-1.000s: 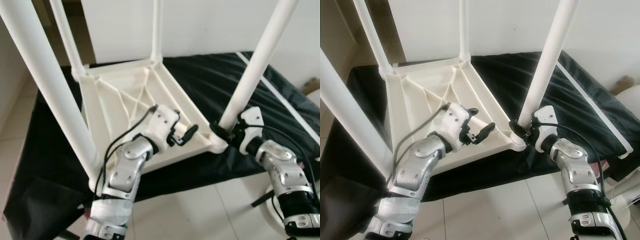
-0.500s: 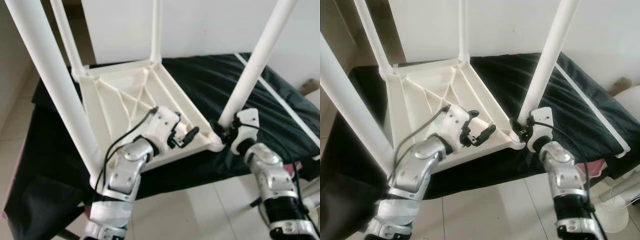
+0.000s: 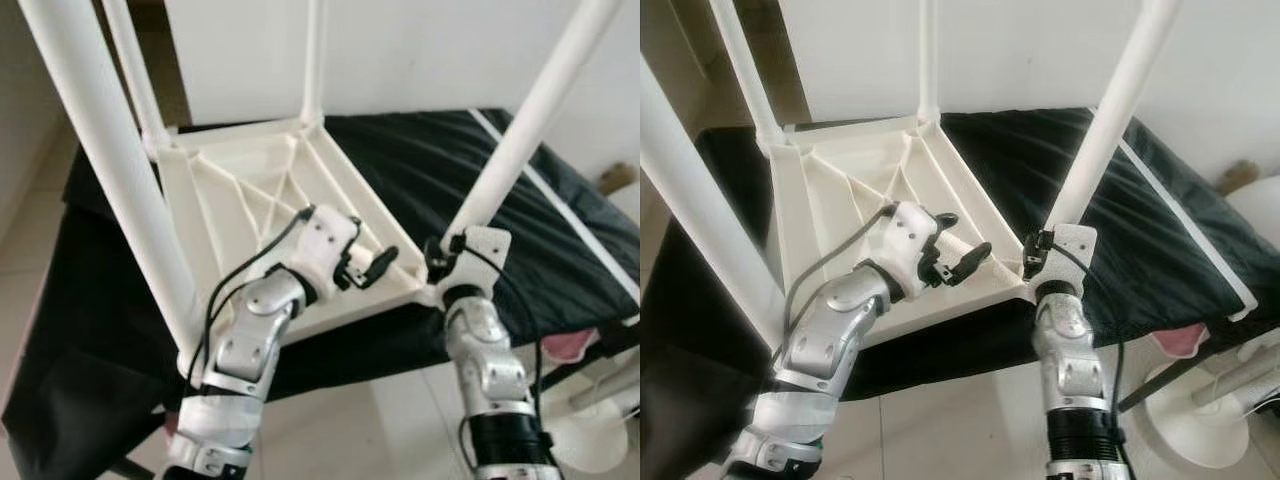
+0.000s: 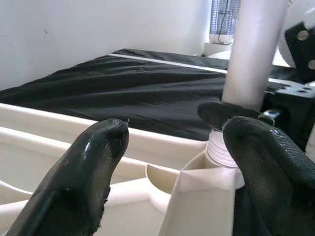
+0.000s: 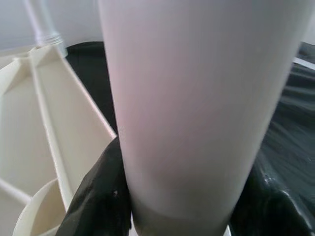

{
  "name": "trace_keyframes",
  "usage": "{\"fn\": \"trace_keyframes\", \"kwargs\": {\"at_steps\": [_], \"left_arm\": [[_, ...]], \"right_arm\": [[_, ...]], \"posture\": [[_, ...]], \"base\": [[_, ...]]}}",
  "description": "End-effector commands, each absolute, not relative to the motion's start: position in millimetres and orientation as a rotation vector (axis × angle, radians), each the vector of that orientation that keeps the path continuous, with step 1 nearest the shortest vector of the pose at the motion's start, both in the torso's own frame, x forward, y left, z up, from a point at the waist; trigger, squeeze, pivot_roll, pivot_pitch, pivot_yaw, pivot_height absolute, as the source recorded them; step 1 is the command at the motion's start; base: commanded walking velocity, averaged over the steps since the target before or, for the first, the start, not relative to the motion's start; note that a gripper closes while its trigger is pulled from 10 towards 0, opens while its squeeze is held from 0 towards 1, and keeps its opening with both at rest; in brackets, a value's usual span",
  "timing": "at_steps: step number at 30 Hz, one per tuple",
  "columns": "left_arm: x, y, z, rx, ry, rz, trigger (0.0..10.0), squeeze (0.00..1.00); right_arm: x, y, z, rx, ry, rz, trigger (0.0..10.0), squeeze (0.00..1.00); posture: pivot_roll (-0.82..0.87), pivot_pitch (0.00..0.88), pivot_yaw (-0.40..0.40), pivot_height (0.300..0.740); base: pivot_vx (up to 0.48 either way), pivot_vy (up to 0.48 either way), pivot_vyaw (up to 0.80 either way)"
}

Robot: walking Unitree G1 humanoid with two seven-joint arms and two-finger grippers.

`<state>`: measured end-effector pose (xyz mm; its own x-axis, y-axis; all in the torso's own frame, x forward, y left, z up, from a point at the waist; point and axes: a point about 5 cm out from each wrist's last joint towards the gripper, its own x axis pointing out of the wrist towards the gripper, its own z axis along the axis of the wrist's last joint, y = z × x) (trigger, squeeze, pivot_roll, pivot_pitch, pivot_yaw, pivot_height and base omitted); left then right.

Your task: Building children table

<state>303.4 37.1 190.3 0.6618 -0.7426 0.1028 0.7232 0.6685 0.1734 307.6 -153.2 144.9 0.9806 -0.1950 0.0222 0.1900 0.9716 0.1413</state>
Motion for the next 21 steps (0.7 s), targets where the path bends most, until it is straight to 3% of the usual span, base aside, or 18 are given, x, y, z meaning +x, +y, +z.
{"fn": "trace_keyframes", "kwargs": {"at_steps": [1,8,9,11,21], "left_arm": [[307.7,40.4,189.3,0.110,-0.163,-0.744,10.0,0.00],[310.8,46.6,190.8,0.124,-0.174,-0.708,10.0,0.00],[310.7,47.6,190.7,0.122,-0.174,-0.702,10.0,0.00],[310.5,48.5,190.6,0.120,-0.175,-0.697,10.0,0.00],[310.9,45.4,189.3,0.107,-0.175,-0.689,10.0,0.00]], "right_arm": [[302.8,-147.9,126.8,0.162,0.058,-0.199,10.0,0.00],[301.2,-149.5,130.4,0.131,0.048,-0.187,10.0,0.00],[301.4,-149.8,131.3,0.131,0.041,-0.180,10.0,0.95],[301.8,-149.3,132.5,0.141,0.032,-0.162,10.0,1.00],[308.8,-164.0,149.6,0.108,-0.032,-0.046,10.0,0.99]], "posture": [[-0.02,0.037,-0.071,0.740],[0.00,0.053,-0.102,0.740],[0.01,0.054,-0.109,0.740],[0.01,0.055,-0.112,0.740],[-0.02,0.040,-0.100,0.740]], "base": [[0.000,0.000,0.00],[0.000,0.000,0.00],[0.000,0.000,0.00],[0.000,0.000,0.00],[0.000,0.000,0.00]]}}
